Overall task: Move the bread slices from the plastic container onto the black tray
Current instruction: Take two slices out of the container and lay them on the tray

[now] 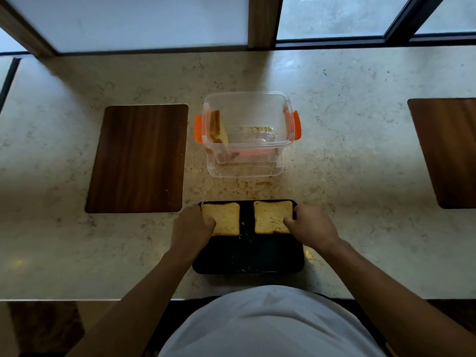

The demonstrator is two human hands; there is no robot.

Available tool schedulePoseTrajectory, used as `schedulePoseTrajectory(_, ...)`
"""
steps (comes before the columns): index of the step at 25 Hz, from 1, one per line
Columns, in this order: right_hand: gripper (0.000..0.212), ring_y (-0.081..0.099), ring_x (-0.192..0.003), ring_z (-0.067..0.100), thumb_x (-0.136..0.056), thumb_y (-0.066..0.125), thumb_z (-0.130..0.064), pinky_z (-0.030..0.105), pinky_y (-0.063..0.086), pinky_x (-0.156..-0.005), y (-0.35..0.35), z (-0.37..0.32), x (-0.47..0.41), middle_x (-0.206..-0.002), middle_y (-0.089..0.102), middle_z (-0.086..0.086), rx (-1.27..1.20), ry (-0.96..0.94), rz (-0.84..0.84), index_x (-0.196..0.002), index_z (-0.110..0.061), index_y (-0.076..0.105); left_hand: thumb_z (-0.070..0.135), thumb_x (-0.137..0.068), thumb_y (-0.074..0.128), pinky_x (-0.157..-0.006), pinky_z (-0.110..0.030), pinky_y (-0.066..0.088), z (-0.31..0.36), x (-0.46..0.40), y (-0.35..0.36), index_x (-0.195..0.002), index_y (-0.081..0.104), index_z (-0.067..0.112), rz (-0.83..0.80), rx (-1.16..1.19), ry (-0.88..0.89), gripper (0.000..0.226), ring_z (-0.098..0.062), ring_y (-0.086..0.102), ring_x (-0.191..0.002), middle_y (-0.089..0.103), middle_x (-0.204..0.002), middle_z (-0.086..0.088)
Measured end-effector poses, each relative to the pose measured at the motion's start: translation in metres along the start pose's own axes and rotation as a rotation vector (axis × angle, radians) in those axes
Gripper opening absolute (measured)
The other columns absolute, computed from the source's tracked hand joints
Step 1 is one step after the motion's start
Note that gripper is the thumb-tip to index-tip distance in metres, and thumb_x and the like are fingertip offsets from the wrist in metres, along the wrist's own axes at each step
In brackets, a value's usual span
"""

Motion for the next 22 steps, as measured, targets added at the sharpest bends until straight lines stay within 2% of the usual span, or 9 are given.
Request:
schedulePoseTrajectory(3,0.027,0.065,-0.073,0.023,-0.090,0.058,-0.033,0.035,0.054,-0.062,-0.005,-0.022,0.003,-0.083,0.067,0.004,0.031,-0.115,0.118,-0.105,-0.011,0.063,0.032,-0.088,0.063,-0.071,-0.037,0.051,0.025,0.010,0.002,-0.105,0.064,0.007,0.112,-0.152,0.193,0.030,-0.026,0.060,-0.091,0.062,-0.101,-0.009)
schedulePoseTrajectory(5,0.033,0.065,-0.081,0.021,-0.091,0.060,-0.038,0.039,0.056,-0.070,0.004,-0.038,0.004,-0.092,0.068,0.002,-0.030,-0.166,0.112,-0.116,-0.016,0.061,0.032,-0.089,0.064,-0.073,-0.034,0.052,0.044,0.015,0.014,-0.105,0.065,0.007,0.102,-0.134,0.270,0.030,-0.024,0.059,-0.092,0.061,-0.103,-0.009)
schedulePoseTrajectory(7,0.031,0.066,-0.082,0.020,-0.091,0.061,-0.044,0.039,0.056,-0.070,0.018,-0.049,0.002,-0.093,0.068,-0.001,-0.082,-0.155,0.087,-0.108,-0.019,0.062,0.035,-0.091,0.063,-0.073,-0.035,0.052,0.057,0.016,0.027,-0.101,0.065,0.008,0.079,-0.097,0.269,0.028,-0.025,0.060,-0.092,0.062,-0.101,-0.008)
schedulePoseTrajectory(10,0.030,0.063,-0.075,0.017,-0.089,0.063,-0.050,0.038,0.055,-0.063,0.034,-0.056,-0.006,-0.083,0.064,-0.005,-0.123,-0.106,0.086,-0.090,-0.021,0.058,0.042,-0.093,0.059,-0.076,-0.037,0.052,0.062,0.011,0.039,-0.096,0.062,0.009,0.067,-0.102,0.205,0.033,-0.025,0.060,-0.091,0.063,-0.096,-0.008)
schedulePoseTrajectory(14,0.036,0.063,-0.087,0.022,-0.089,0.061,-0.050,0.037,0.051,-0.066,0.042,-0.062,-0.012,-0.097,0.064,0.001,-0.047,-0.131,0.113,-0.100,-0.015,0.060,0.043,-0.091,0.060,-0.081,-0.038,0.050,0.060,0.006,0.046,-0.098,0.060,0.009,0.063,-0.123,0.168,0.035,-0.025,0.059,-0.093,0.064,-0.096,-0.008)
schedulePoseTrajectory(17,0.031,0.063,-0.087,0.023,-0.088,0.060,-0.043,0.035,0.046,-0.063,0.043,-0.062,-0.013,-0.098,0.064,0.003,-0.034,-0.156,0.129,-0.100,-0.015,0.059,0.040,-0.089,0.061,-0.080,-0.040,0.050,0.060,0.004,0.046,-0.097,0.060,0.009,0.062,-0.133,0.173,0.031,-0.027,0.060,-0.092,0.064,-0.096,-0.009)
schedulePoseTrajectory(22,0.031,0.064,-0.087,0.024,-0.088,0.060,-0.042,0.036,0.049,-0.063,0.044,-0.060,-0.014,-0.099,0.064,0.003,-0.018,-0.147,0.125,-0.103,-0.015,0.059,0.038,-0.089,0.060,-0.079,-0.040,0.049,0.056,0.003,0.046,-0.095,0.060,0.009,0.059,-0.144,0.172,0.029,-0.027,0.061,-0.090,0.064,-0.095,-0.010)
Point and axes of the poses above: each hand's wrist, its own x-axis away from the middle knuckle, its own y-axis out of the palm, z = x × y, the point moved 8 cm from there along -x, towards the middle knuckle
